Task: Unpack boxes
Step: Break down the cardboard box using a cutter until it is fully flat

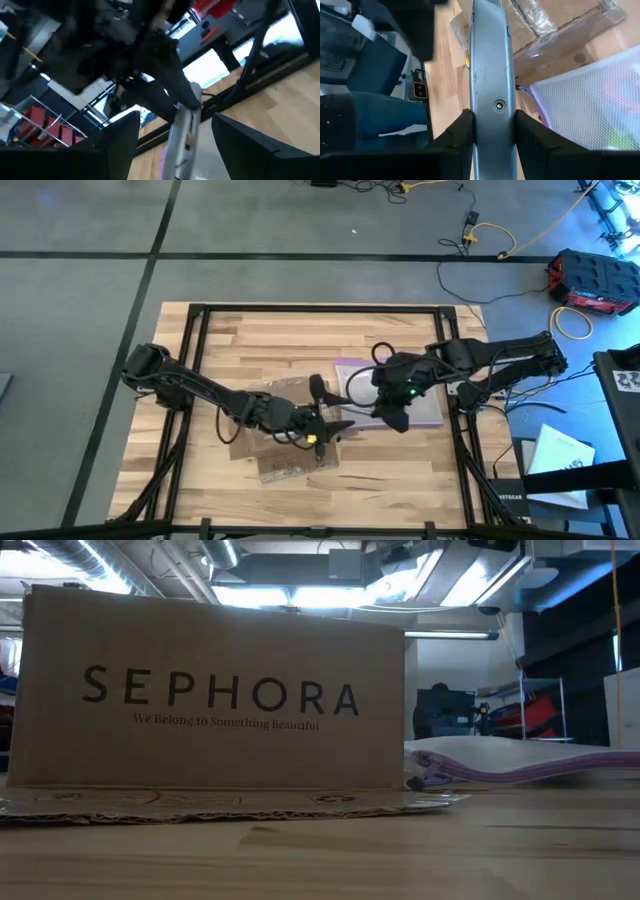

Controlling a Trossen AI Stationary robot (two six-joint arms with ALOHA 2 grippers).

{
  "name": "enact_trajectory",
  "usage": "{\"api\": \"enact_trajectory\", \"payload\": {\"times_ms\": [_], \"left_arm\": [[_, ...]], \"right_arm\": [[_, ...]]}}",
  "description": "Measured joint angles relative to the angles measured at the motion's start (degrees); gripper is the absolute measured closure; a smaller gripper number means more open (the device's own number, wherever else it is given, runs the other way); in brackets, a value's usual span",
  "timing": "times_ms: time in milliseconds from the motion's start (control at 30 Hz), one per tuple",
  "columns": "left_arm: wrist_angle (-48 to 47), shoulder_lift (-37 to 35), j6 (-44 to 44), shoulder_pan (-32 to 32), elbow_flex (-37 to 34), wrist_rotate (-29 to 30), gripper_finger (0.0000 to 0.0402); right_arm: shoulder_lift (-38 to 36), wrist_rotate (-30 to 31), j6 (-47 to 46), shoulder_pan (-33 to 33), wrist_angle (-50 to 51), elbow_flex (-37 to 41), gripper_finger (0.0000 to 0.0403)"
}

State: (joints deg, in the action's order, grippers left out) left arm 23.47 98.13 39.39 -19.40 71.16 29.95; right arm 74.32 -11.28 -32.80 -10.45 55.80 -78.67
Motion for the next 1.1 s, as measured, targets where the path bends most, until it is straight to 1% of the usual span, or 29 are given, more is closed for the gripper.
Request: {"api": "enact_trajectory", "payload": {"times_ms": [100, 167, 233, 333, 400, 600, 833, 1000, 1067, 1100], "left_arm": [[-5.1, 0.8, 2.4, 0.0, 0.1, 0.1, 0.0166], [-7.1, 1.0, 5.7, -0.2, 0.0, 2.1, 0.0166], [-6.0, 0.9, 9.0, -0.5, 0.0, 3.4, 0.0166], [-3.7, 0.8, 12.9, -0.5, 0.0, 3.5, 0.0166], [-3.8, 0.8, 14.5, -0.4, 0.0, 3.5, 0.0166], [-3.6, 1.4, 14.7, 0.6, 0.0, 1.8, 0.0166], [-3.2, 1.7, 13.5, 1.8, 0.0, -2.9, 0.0166], [-1.1, 1.7, 12.2, 2.3, 0.0, -3.2, 0.0166], [-0.2, 1.7, 11.9, 2.3, 0.0, -3.3, 0.0175], [-0.3, 1.7, 11.7, 2.3, 0.0, -3.4, 0.0190]], "right_arm": [[0.0, -2.0, 0.1, 0.5, 0.2, 0.0, 0.0306], [0.0, -2.5, 0.1, 0.4, 0.8, 0.0, 0.0306], [0.0, -3.3, 0.1, 0.4, 1.4, 0.0, 0.0306], [0.0, -3.8, 0.1, 0.4, 1.3, 0.0, 0.0306], [0.0, -3.8, 0.1, 0.4, 1.2, 0.0, 0.0306], [0.0, -4.9, -0.2, 0.4, 0.2, 0.0, 0.0306], [0.0, -5.5, -0.3, 0.4, -0.2, 0.0, 0.0306], [0.0, -5.9, -0.3, 0.4, -0.3, 0.0, 0.0306], [0.1, -6.0, -0.3, 0.4, -0.3, 0.0, 0.0306], [0.0, -6.0, -0.3, 0.4, -0.4, 0.0, 0.0306]]}}
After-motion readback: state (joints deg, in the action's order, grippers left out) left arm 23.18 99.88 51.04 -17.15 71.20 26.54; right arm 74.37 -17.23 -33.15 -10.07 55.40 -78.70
